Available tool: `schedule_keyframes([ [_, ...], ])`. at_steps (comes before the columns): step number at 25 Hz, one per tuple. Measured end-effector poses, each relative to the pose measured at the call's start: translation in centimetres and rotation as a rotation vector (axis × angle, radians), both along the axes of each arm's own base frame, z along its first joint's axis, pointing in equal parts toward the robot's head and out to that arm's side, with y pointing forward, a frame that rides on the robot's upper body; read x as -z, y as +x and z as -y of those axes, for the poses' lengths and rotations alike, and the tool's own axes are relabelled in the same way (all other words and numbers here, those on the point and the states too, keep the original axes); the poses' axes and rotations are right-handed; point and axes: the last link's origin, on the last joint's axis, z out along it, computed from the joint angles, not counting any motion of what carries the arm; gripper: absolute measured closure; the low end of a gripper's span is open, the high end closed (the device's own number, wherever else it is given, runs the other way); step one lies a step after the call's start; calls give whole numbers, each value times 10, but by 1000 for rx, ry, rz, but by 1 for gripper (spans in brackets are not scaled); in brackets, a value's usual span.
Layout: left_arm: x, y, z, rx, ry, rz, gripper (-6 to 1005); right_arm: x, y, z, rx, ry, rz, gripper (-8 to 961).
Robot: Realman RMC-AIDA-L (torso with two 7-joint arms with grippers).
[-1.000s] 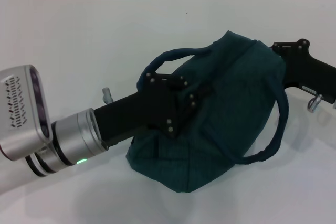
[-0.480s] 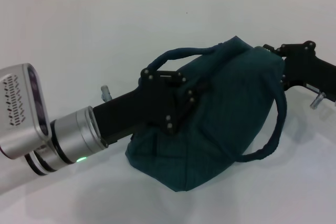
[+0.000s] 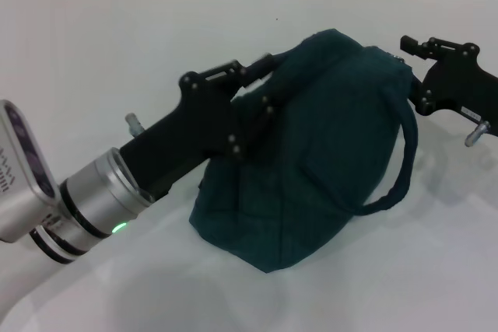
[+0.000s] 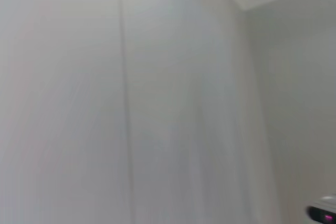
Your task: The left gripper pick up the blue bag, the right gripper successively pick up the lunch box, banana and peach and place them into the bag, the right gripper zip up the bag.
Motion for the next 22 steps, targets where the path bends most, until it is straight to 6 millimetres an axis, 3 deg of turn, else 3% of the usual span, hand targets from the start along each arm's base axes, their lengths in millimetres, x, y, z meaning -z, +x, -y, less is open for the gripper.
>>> schedule_keyframes([
  [10,1,-1,-6,-33,5,-10,601,-9,10,-1,96,-182,-30,518],
  [17,3,0,-8,-35,3,-19,380,-11,13,3,100,-206,-19,505],
  [22,3,0,-7,-34,4,-12,287,-33,12,16,54,-130,-122,508],
])
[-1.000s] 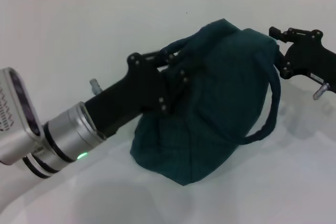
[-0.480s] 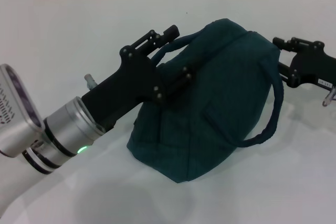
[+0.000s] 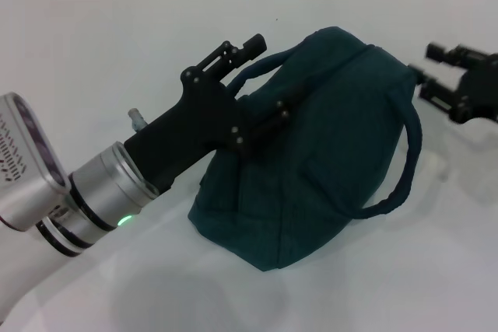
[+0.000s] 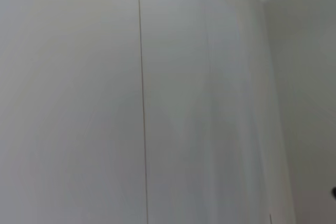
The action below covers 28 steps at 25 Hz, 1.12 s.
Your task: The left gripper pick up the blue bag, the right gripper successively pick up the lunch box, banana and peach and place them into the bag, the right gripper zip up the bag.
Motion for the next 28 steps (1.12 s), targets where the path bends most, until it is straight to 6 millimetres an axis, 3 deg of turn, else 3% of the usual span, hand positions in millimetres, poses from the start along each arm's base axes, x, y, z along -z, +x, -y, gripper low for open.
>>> schedule_keyframes([
  [5,-2,4,2,10,2,33,288,-17,-19,25,-170,-36,-147,510],
  [11,-5,1,5,15,-7,43,288,-10,-48,52,-417,-232,-199,513],
  [28,-14,-22,27,-11,12,39,290,9,-61,53,-471,-255,-173,468],
])
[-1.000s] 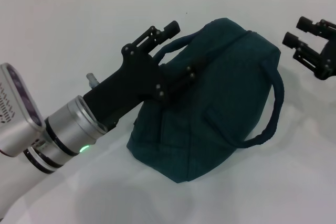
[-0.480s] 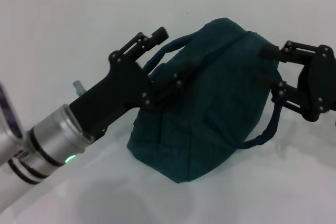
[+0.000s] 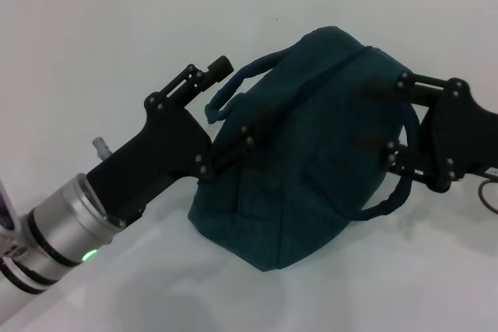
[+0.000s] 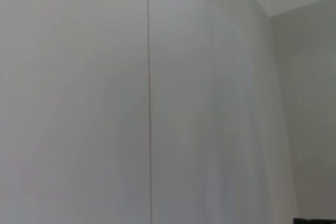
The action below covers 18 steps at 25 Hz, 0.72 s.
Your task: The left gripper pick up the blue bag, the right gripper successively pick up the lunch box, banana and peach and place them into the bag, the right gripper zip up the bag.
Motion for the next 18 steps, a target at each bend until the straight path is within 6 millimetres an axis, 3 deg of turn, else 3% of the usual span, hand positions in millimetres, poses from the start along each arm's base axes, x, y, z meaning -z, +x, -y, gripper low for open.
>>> schedule_keyframes([
  [14,-10,-4,11,120,-65,-36,292,2,1,5,-33,38,-5,269],
  [18,-10,-3,11,130,-74,-38,292,2,2,5,-31,40,-5,276],
])
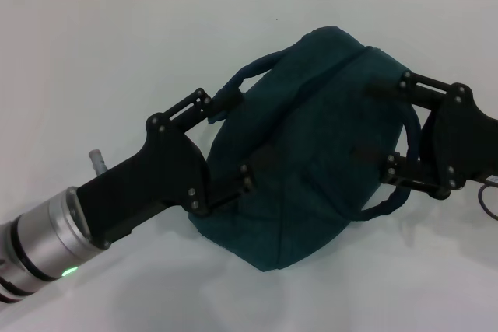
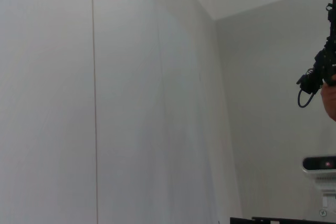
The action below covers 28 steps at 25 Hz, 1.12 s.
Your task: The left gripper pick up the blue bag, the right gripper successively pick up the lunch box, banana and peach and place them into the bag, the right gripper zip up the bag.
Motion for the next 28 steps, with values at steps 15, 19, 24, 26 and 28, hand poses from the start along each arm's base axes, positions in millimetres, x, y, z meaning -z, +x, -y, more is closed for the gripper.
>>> schedule_keyframes([
  [15,2,-1,-3,-15,35,-12,292,1,1,-3,2,44,-6,279],
  [19,2,0,-3,-16,32,-10,292,0,1,-1,-12,52,-9,280],
  [24,3,0,-1,-15,27,-9,292,1,3,0,-7,51,-8,280],
  [26,3,0,-1,-15,25,-9,292,1,3,1,-6,54,-7,280],
  [28,3,-1,0,-16,25,-9,292,1,3,1,-6,55,-6,280],
])
